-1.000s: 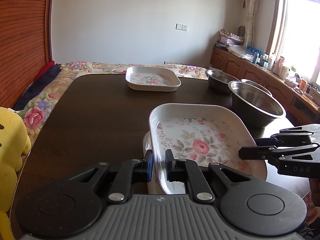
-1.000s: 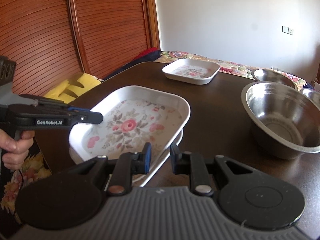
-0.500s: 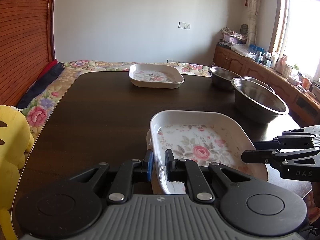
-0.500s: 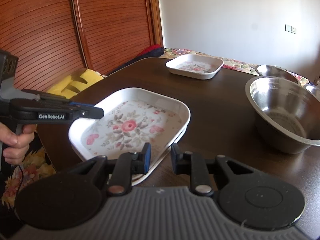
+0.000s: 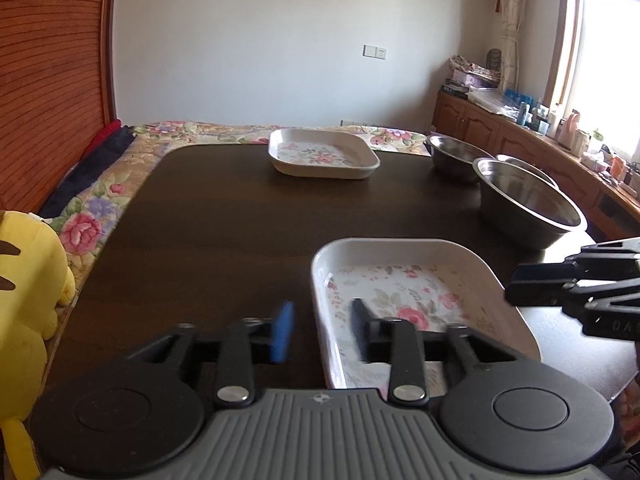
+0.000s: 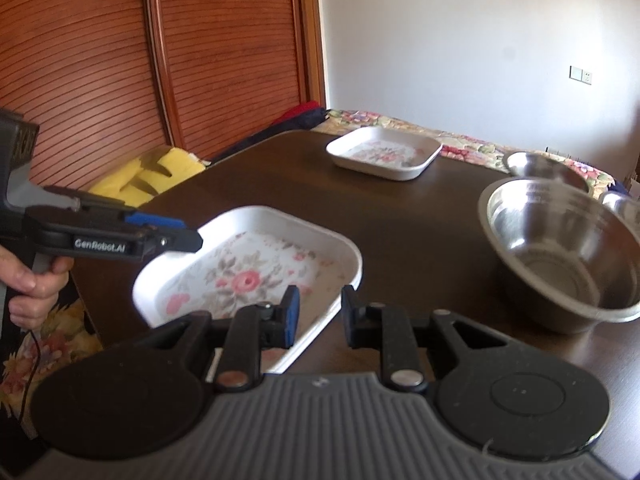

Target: Organize plates and bowls

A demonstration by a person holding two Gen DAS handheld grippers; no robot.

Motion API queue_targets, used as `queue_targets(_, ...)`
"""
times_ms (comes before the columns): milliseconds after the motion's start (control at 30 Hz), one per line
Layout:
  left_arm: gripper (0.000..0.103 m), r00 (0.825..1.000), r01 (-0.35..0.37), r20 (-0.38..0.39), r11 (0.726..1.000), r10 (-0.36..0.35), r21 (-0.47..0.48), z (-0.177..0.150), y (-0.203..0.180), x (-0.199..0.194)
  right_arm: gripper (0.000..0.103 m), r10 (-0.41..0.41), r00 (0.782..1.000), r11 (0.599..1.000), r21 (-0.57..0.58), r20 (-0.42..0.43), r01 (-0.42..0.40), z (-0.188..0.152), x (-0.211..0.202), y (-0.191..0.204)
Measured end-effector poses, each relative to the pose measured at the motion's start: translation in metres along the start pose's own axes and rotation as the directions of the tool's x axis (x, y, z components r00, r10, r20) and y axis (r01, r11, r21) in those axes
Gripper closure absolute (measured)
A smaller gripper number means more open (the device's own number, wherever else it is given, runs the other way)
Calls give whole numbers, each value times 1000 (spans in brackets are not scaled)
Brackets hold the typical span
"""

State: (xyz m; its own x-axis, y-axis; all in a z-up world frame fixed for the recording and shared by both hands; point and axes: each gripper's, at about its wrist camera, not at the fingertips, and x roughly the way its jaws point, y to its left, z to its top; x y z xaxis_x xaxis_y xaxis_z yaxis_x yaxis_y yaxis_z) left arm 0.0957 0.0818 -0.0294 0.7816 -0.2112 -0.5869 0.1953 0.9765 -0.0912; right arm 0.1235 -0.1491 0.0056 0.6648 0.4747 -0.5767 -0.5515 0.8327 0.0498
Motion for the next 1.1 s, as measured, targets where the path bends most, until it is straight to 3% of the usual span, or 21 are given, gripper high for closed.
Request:
queue_targets(67, 42, 1000, -12, 10, 1000, 12, 4, 2, 2, -1, 79, -4, 1000, 1000, 4, 11, 4, 4, -1, -3)
queue_targets(133, 20, 999, -26, 21, 1000, 26, 7, 5, 5, -1, 79, -3, 1000, 1000, 8, 21, 3, 7, -1, -5)
queue_targets(300, 0, 998, -49, 30, 998, 48, 26, 15, 10, -2, 79, 6, 999, 1000, 8, 41, -6, 13, 1, -8)
queue_targets(433, 0, 997, -76, 21, 996, 75, 44, 22, 13, 0, 79, 14, 999, 1000, 11, 48, -14, 17, 5, -10)
queue_targets(1100, 0, 996, -82, 28, 993, 80, 89, 51, 25, 6, 79, 15, 998, 1000, -22, 59, -14, 38, 14, -20)
